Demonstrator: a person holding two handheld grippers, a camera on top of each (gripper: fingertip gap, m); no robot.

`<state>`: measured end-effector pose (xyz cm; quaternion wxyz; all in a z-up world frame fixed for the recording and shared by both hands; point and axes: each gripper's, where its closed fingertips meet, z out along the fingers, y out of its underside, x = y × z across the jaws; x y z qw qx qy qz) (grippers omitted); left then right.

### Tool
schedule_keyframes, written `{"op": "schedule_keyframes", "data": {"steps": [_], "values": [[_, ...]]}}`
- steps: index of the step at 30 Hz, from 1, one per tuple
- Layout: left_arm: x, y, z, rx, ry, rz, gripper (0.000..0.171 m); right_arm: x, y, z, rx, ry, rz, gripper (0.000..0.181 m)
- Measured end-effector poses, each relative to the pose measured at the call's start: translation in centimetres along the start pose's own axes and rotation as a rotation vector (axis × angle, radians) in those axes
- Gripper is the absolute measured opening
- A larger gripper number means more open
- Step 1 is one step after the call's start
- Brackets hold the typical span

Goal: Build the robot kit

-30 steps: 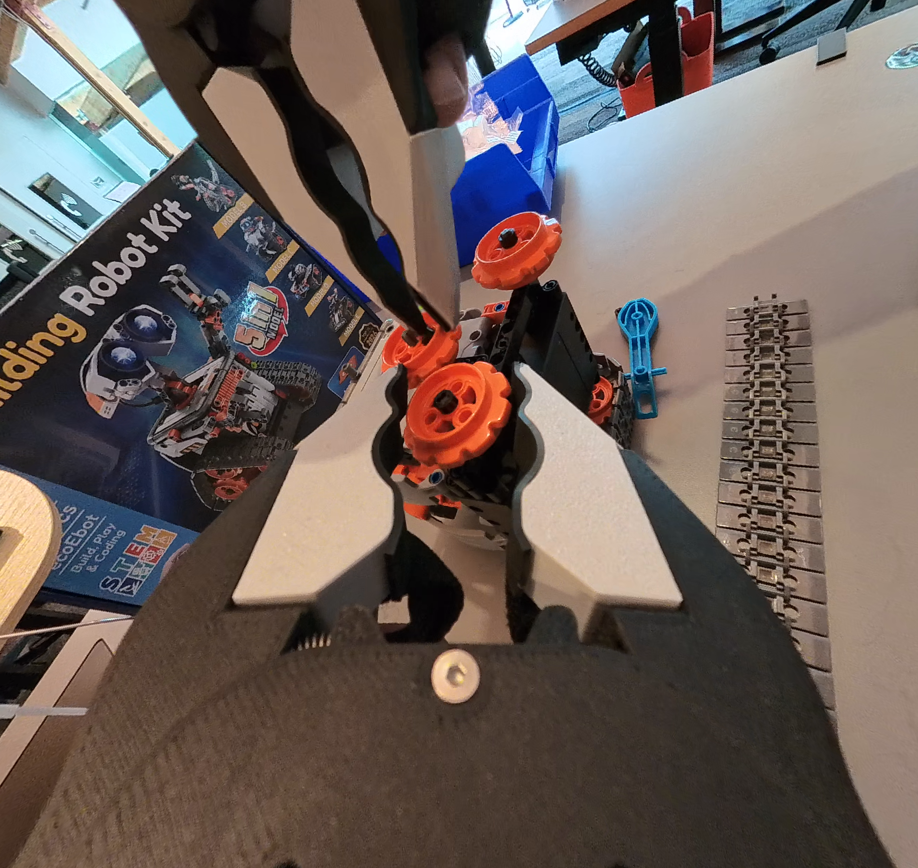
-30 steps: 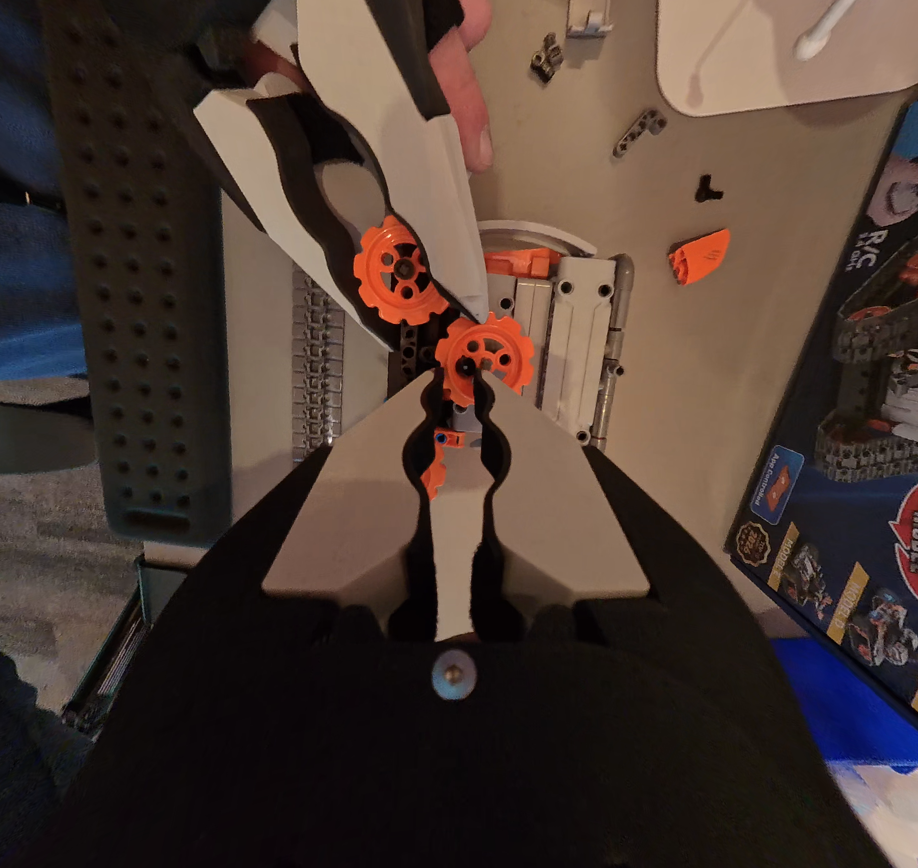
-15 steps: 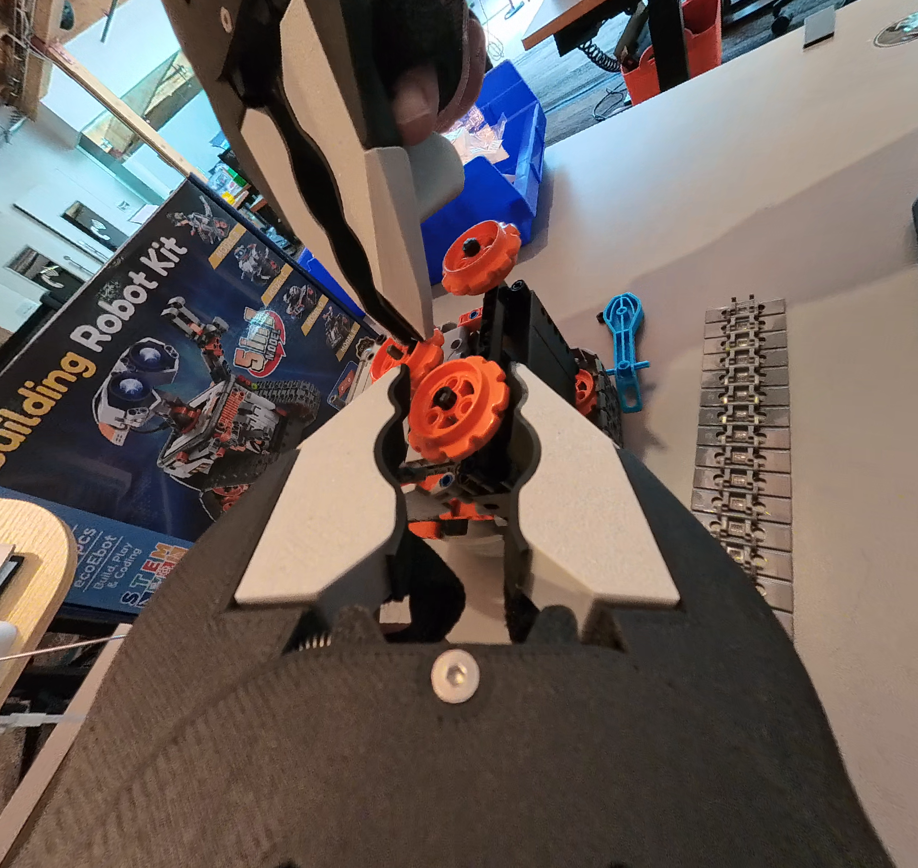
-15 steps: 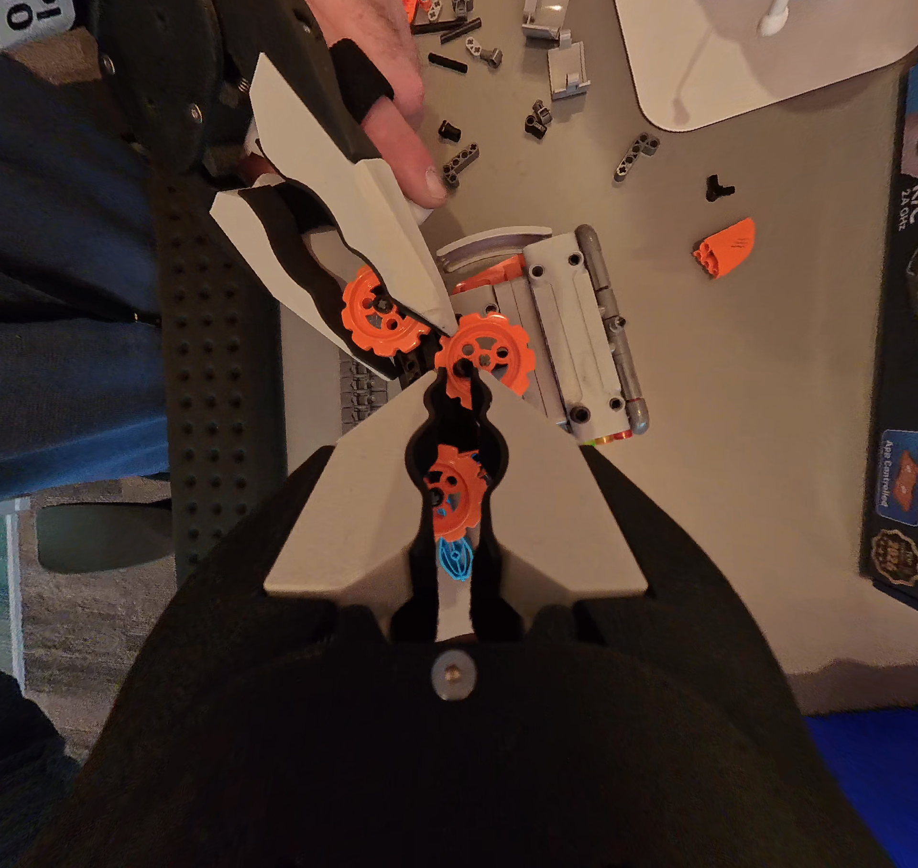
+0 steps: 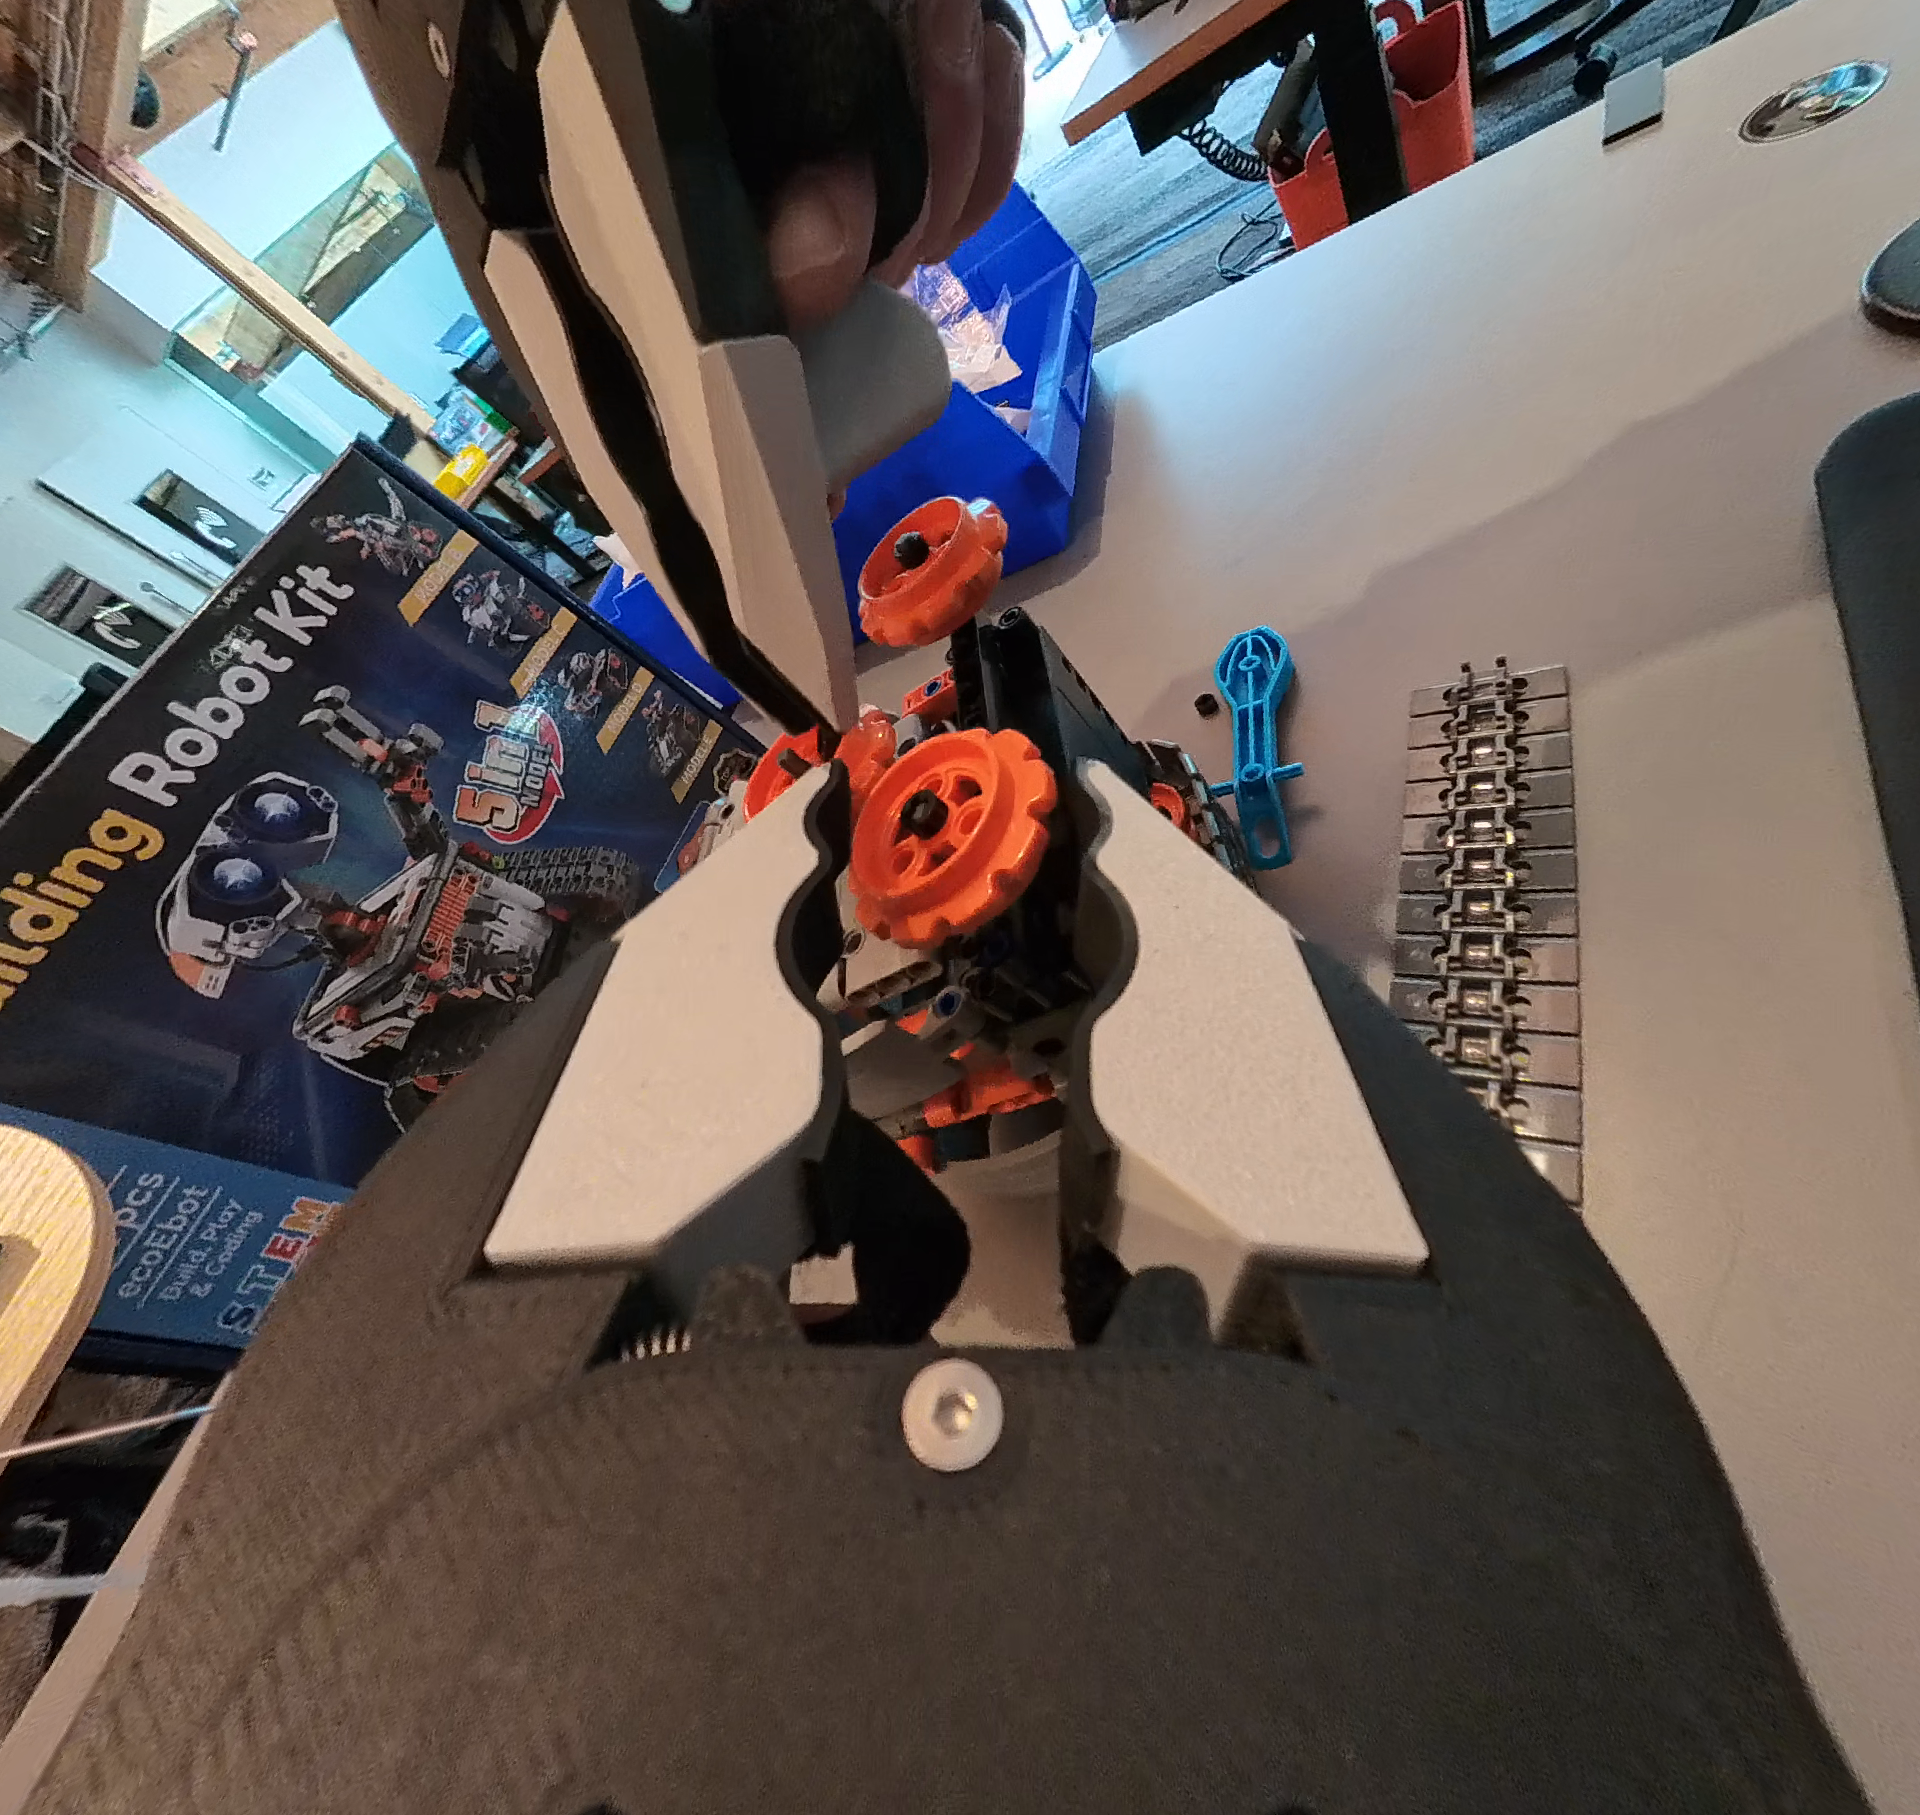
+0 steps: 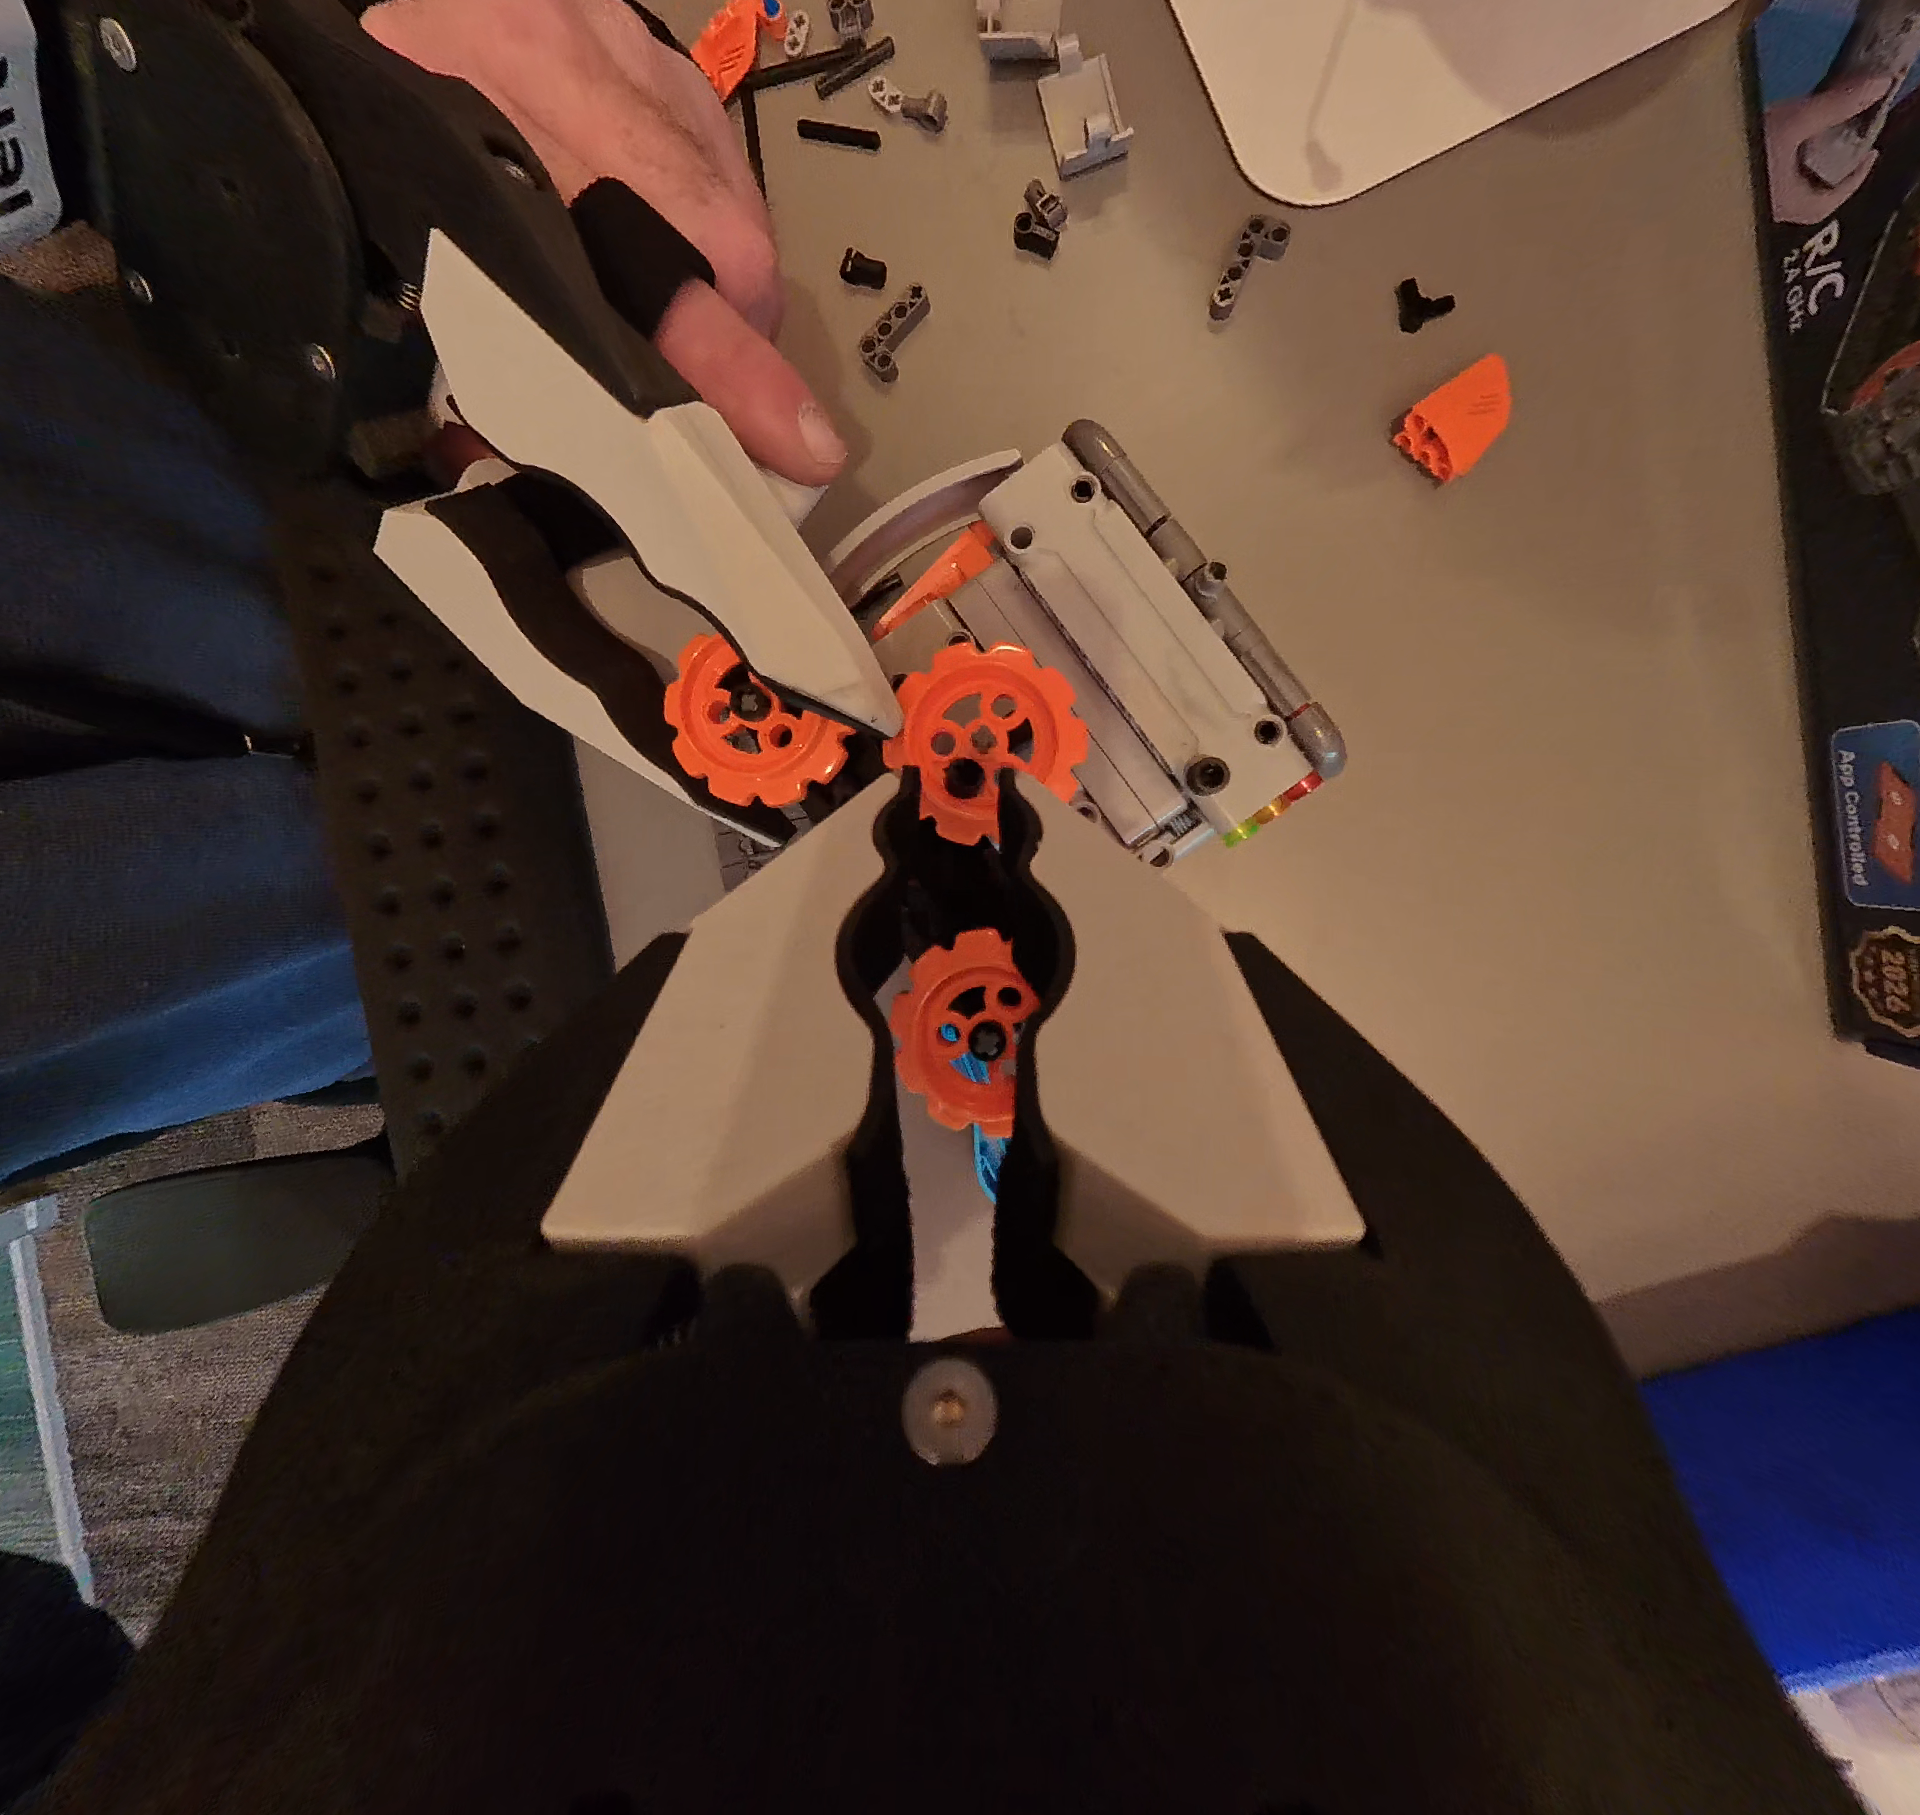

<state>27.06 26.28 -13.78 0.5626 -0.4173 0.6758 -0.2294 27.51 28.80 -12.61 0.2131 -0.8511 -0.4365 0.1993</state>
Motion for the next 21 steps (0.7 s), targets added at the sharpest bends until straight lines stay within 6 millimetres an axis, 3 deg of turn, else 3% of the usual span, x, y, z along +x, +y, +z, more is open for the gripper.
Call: {"op": "schedule_keyframes", "data": {"steps": [15, 21], "values": [[0.74, -0.58, 0.47, 0.008, 0.003, 0.016, 0.044, 0.12, 0.55, 0.10, -0.060, 0.047, -0.042, 0.004], [0.73, -0.58, 0.41, 0.011, 0.004, 0.018, 0.043, 0.41, 0.22, -0.41, 0.030, 0.064, -0.059, 0.003]]}}
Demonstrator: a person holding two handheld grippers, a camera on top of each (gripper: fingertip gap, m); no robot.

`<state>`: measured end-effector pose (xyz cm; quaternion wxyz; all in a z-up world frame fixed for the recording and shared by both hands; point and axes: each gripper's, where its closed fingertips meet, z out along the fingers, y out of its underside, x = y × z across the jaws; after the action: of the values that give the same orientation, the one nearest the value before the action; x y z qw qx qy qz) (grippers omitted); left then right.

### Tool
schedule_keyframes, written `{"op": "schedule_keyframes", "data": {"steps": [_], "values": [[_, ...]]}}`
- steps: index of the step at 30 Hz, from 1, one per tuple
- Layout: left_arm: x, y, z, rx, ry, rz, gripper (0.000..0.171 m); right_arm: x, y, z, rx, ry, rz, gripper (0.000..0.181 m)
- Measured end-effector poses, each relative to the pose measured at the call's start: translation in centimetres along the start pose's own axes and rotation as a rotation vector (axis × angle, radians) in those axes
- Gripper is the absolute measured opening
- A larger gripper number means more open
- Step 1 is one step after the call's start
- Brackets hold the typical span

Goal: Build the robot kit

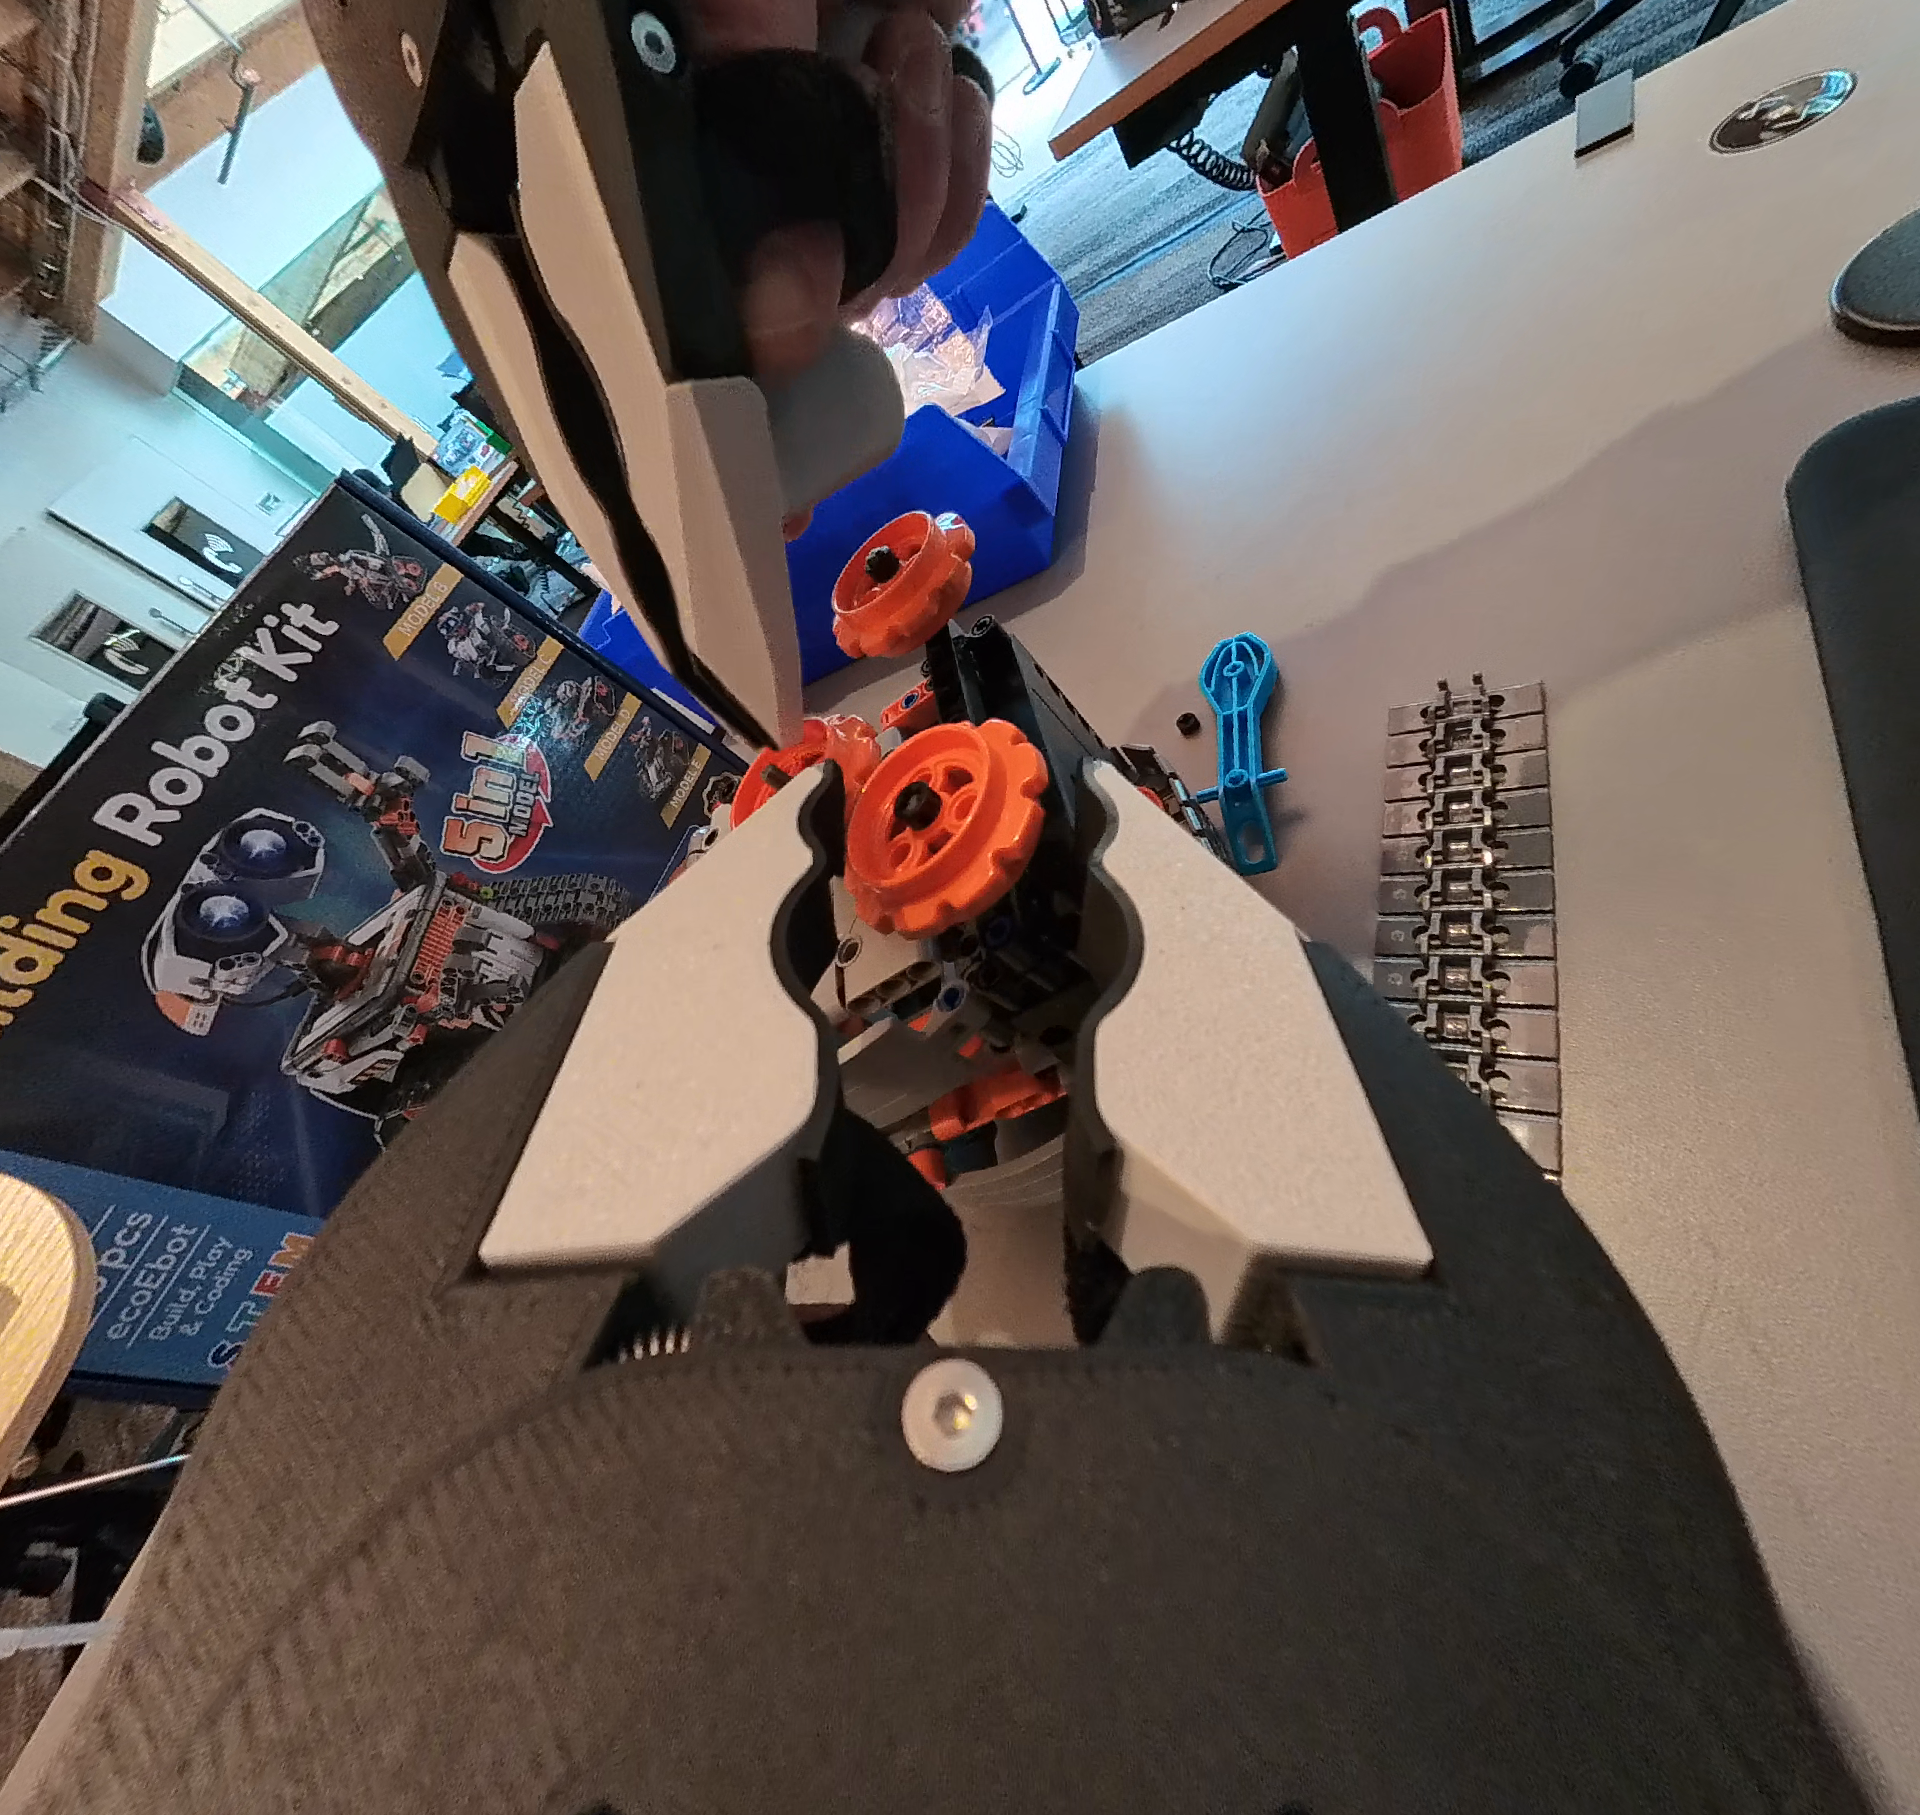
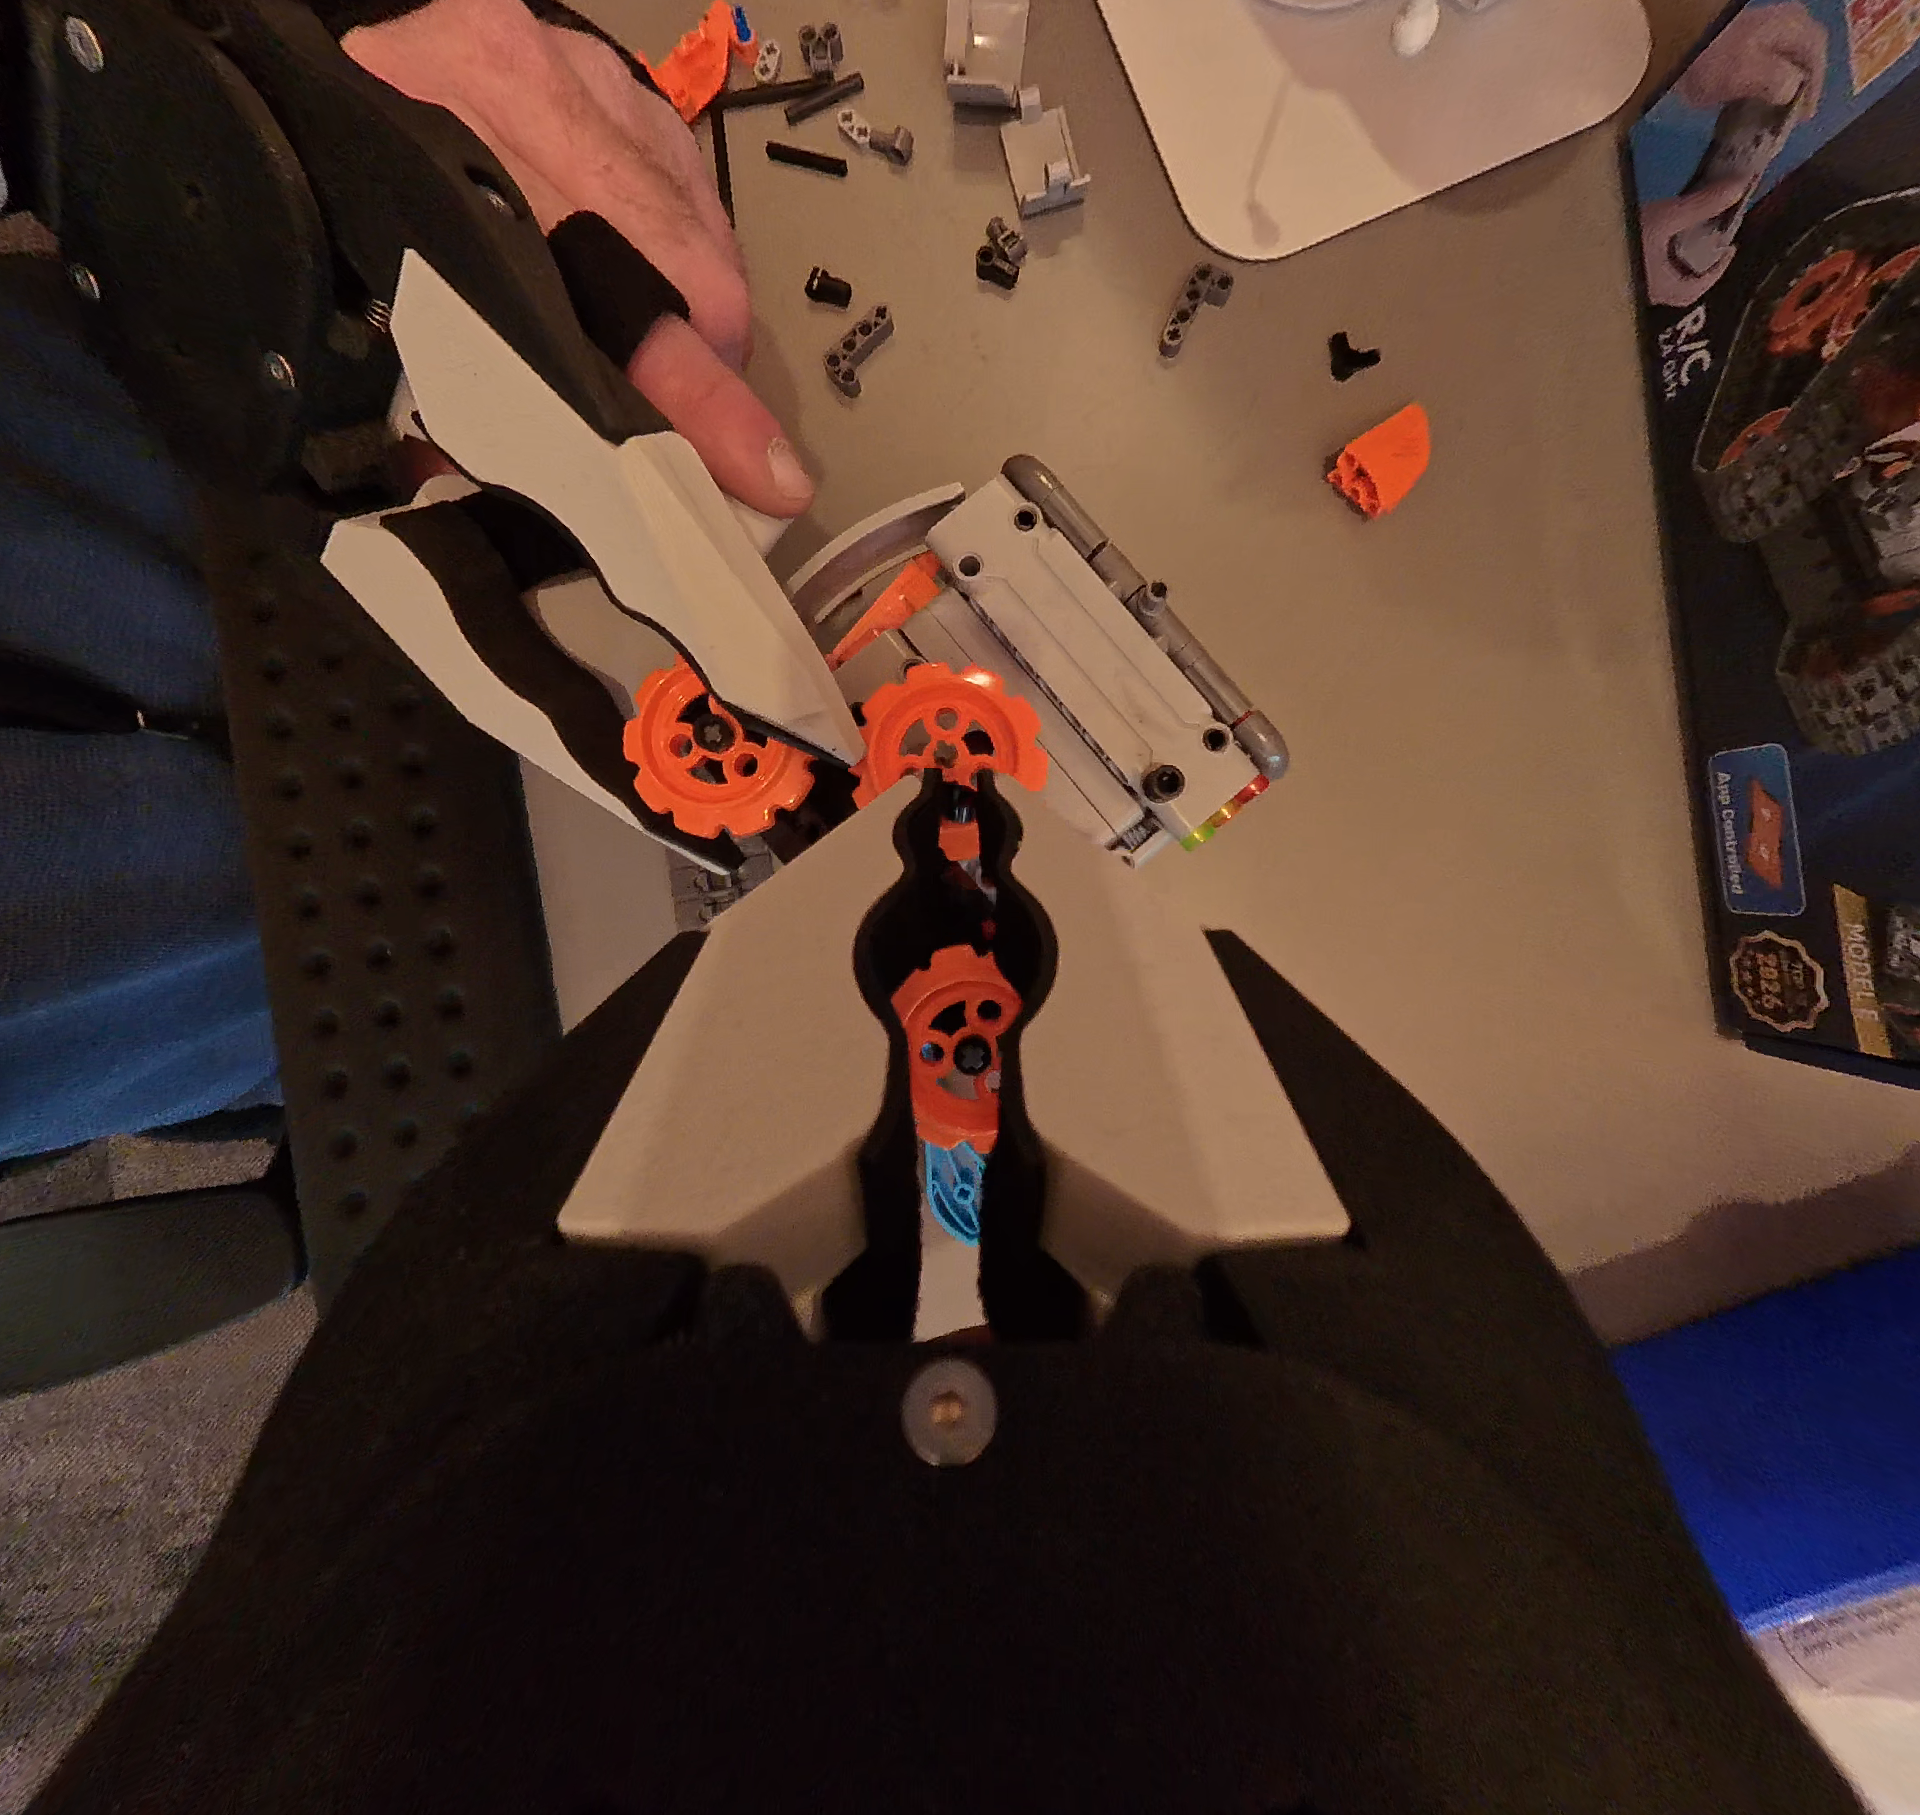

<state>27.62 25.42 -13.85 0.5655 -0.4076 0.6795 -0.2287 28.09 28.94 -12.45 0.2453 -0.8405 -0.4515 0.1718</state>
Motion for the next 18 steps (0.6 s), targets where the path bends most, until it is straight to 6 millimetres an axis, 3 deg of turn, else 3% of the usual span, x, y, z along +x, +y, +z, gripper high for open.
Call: {"op": "schedule_keyframes", "data": {"steps": [6, 18], "values": [[0.0, 0.0, 0.0, 0.001, -0.001, 0.001, 0.043, -0.2, -1.4, -0.4, 0.159, -0.006, -0.031, 0.004], [0.0, 0.1, 0.0, 0.005, -0.001, 0.006, 0.043, -0.2, -1.0, 0.1, 0.265, -0.007, -0.059, 0.004]]}}
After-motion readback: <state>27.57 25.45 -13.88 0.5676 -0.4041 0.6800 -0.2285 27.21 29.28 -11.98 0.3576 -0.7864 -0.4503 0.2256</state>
